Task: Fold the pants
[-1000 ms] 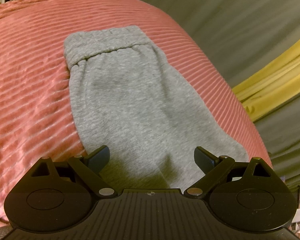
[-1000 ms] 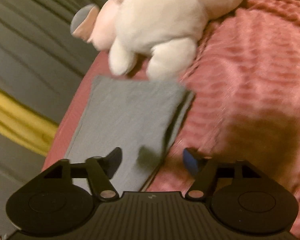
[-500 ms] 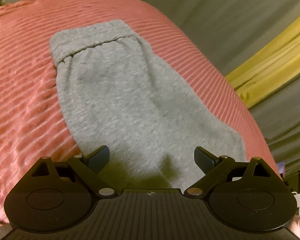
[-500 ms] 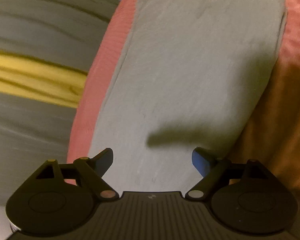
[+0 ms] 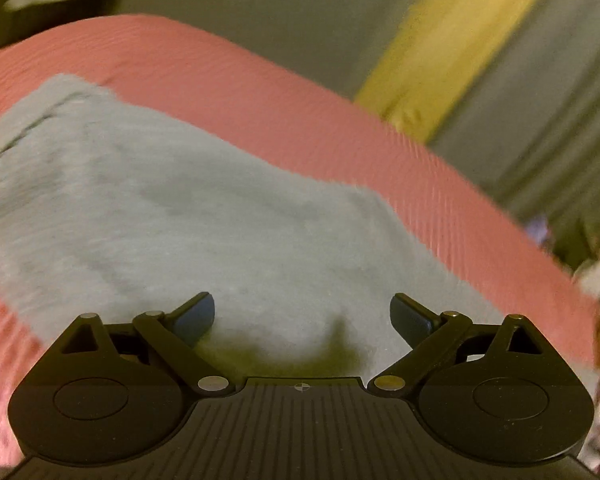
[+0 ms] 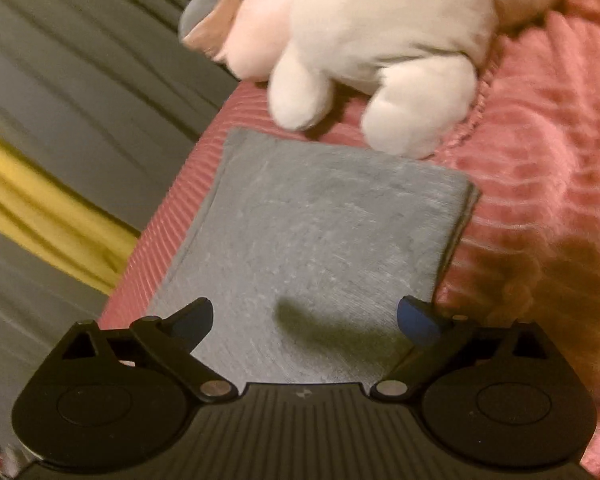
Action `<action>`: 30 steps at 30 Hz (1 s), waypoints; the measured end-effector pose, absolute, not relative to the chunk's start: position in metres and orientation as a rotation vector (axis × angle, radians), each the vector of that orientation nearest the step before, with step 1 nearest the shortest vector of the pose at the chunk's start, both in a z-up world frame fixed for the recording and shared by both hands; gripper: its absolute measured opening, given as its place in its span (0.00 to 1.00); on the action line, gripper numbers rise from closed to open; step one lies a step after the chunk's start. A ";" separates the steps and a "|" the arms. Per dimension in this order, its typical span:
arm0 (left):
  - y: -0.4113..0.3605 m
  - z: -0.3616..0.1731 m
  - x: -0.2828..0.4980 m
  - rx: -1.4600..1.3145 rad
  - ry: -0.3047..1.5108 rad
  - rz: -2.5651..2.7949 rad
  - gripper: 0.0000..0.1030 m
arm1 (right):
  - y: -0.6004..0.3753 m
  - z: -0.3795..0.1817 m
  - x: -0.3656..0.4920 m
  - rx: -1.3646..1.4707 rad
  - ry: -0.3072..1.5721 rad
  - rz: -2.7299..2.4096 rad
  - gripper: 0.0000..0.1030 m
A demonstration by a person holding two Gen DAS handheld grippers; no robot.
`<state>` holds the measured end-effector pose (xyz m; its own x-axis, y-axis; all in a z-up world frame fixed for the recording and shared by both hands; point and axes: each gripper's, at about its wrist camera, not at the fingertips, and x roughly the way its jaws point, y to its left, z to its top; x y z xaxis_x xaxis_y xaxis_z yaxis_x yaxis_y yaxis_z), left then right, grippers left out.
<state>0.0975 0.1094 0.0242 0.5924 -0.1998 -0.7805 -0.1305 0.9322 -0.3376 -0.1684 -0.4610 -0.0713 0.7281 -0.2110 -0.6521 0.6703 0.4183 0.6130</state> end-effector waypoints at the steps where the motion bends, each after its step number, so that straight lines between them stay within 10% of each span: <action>1: 0.099 0.020 0.106 -0.346 0.961 -0.043 0.95 | -0.463 -0.071 -0.167 0.996 0.537 -0.589 0.96; 30: 0.028 -0.003 0.065 0.136 0.963 -0.134 0.95 | -0.454 -0.073 -0.158 0.903 0.612 -0.602 0.96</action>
